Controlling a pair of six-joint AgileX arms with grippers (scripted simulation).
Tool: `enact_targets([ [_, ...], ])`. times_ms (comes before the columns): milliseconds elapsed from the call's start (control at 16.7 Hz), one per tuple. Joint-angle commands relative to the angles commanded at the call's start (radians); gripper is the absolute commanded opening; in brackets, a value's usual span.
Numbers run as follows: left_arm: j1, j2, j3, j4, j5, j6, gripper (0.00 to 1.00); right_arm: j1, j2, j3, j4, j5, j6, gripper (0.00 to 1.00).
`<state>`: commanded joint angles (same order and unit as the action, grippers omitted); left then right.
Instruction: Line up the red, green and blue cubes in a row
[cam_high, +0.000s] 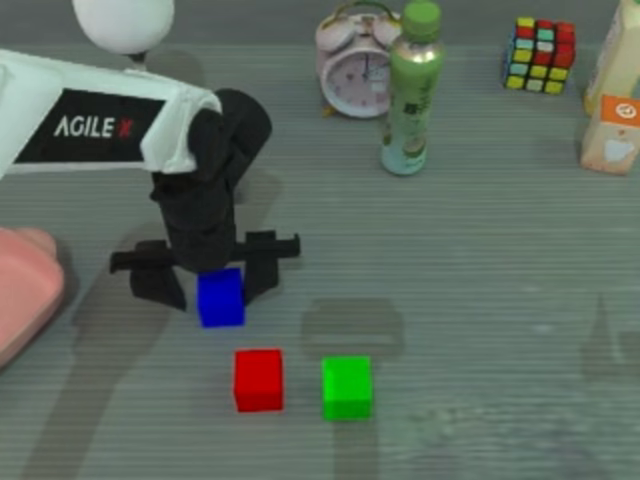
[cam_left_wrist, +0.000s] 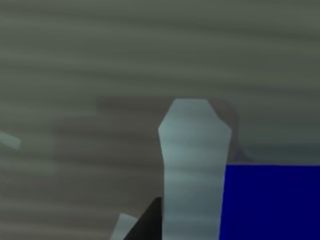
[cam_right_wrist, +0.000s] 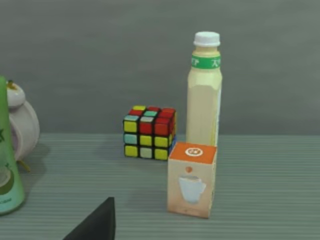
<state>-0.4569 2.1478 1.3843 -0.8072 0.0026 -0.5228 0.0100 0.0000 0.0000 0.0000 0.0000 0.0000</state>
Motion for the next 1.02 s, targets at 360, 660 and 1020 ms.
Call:
enact_targets([
  [360,0.000,0.000,0.000,0.000,0.000,0.000,0.00,0.000,0.000,0.000,0.000,0.000,0.000,1.00],
  [660,0.000,0.000,0.000,0.000,0.000,0.000,0.00,0.000,0.000,0.000,0.000,0.000,0.000,1.00],
  [1020,0.005,-0.026,0.029,-0.048,-0.005,0.002,0.00,0.000,0.000,0.000,0.000,0.000,0.000,1.00],
])
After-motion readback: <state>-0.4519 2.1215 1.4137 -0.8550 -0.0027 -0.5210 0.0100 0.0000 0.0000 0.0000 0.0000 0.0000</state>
